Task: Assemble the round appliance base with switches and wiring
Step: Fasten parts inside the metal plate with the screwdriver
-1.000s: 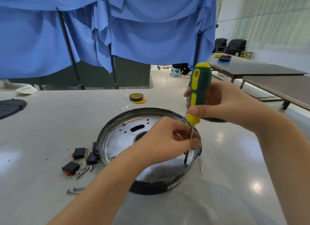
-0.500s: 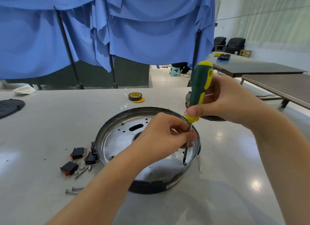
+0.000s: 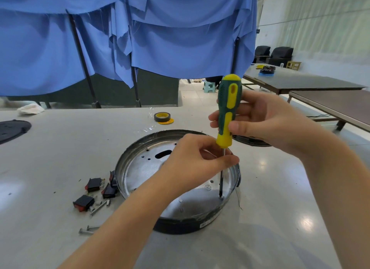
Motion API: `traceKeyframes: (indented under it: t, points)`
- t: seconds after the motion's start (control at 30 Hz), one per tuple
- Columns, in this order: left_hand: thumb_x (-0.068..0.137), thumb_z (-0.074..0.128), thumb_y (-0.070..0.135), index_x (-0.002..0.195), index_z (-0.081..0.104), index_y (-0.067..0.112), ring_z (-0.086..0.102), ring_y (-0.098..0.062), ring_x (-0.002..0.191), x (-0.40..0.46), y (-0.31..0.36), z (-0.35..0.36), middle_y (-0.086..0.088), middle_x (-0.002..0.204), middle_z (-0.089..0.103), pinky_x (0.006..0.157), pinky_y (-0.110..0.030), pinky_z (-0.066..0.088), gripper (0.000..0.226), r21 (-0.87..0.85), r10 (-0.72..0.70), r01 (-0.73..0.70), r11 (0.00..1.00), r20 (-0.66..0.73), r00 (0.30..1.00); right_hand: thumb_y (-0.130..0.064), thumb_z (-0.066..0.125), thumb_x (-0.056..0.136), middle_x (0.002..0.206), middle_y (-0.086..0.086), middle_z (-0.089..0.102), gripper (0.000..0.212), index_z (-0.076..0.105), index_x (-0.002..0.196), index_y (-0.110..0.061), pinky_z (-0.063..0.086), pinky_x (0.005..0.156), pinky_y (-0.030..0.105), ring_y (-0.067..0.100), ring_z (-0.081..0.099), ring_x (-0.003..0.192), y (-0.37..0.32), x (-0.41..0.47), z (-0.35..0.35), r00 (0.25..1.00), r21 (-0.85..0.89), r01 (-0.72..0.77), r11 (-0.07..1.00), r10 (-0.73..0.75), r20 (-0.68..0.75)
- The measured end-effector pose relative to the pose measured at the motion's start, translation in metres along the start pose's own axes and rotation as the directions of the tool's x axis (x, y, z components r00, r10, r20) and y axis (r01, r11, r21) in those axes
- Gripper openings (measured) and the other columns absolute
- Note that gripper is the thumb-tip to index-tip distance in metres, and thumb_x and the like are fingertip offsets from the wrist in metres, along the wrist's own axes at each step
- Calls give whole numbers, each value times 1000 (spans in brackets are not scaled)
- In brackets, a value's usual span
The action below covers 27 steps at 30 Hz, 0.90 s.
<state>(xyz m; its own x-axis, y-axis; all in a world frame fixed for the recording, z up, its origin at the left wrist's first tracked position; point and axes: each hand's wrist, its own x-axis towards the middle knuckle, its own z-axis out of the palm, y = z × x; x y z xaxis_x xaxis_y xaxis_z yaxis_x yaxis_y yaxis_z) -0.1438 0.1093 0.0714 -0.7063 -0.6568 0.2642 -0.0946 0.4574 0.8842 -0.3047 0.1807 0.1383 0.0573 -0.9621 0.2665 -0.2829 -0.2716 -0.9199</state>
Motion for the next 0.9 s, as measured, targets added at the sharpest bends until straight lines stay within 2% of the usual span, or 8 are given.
traceKeyframes:
  t: [0.1, 0.23, 0.37, 0.43, 0.53, 0.6, 0.73, 0.9]
  points:
    - [73, 82, 25, 65, 69, 29, 72, -14, 65, 1, 1, -1, 5, 70, 73, 54, -13, 49, 16, -31, -14, 13, 999, -42, 999, -23, 78, 60, 98, 5, 73, 49, 64, 107, -22, 59, 78, 31, 21, 71, 90, 0, 2, 3, 995, -171, 9, 985, -27, -100]
    - [76, 80, 21, 65, 68, 29, 73, -17, 65, 1, 1, 0, 4, 69, 73, 55, -15, 51, 18, -23, 8, -9, 1000, -35, 999, -29, 77, 57, 97, 1, 71, 41, 68, 97, -23, 58, 77, 24, 20, 68, 88, -3, 2, 8, 991, -252, 20, 968, -52, -122]
    - [80, 77, 17, 71, 71, 23, 73, -21, 67, 1, -1, 1, -2, 71, 74, 70, -41, 61, 12, -32, 22, -23, 999, -34, 999, -34, 82, 53, 88, 7, 70, 53, 65, 99, -12, 56, 71, 30, 22, 65, 72, -4, 5, 10, 979, -373, -20, 928, -58, -195]
    - [82, 75, 14, 73, 71, 20, 73, -22, 68, 0, -1, 2, -3, 73, 74, 73, -46, 60, 12, -40, 13, -14, 999, -39, 999, -38, 85, 53, 84, 6, 68, 57, 63, 98, -10, 56, 63, 26, 8, 61, 60, -3, 7, 13, 968, -422, -64, 904, -46, -245]
    - [84, 73, 13, 76, 71, 19, 74, -19, 68, 0, -1, 3, -3, 74, 74, 74, -43, 61, 10, -35, 8, -9, 999, -28, 1000, -45, 85, 56, 76, -4, 66, 51, 63, 93, -18, 51, 55, 18, -1, 58, 55, -3, 9, 16, 954, -505, -110, 856, -51, -295]
    - [85, 73, 15, 76, 70, 20, 73, -17, 69, 0, 0, 1, -1, 74, 74, 69, -30, 60, 10, -21, -4, 4, 1000, -23, 1000, -47, 84, 56, 73, -9, 66, 46, 63, 89, -23, 47, 53, 12, -2, 59, 55, -3, 8, 17, 941, -530, -120, 839, -74, -330]
    - [82, 74, 29, 76, 72, 25, 68, -5, 61, 1, 6, -5, 7, 71, 74, 53, -11, 46, 8, 38, -43, 42, 998, 24, 999, -43, 79, 67, 83, -12, 67, 35, 65, 94, -27, 45, 60, 3, -4, 63, 72, -2, 7, 16, 937, -528, -95, 844, -104, -333]
    - [82, 64, 52, 92, 75, 26, 73, -10, 76, 0, 13, -31, 12, 83, 75, 73, -35, 61, 30, 146, -35, 43, 988, -59, 998, -43, 70, 72, 97, -1, 69, 36, 64, 102, -25, 59, 65, 24, 10, 72, 74, -6, 7, 10, 877, -238, 2, 971, -116, -466]
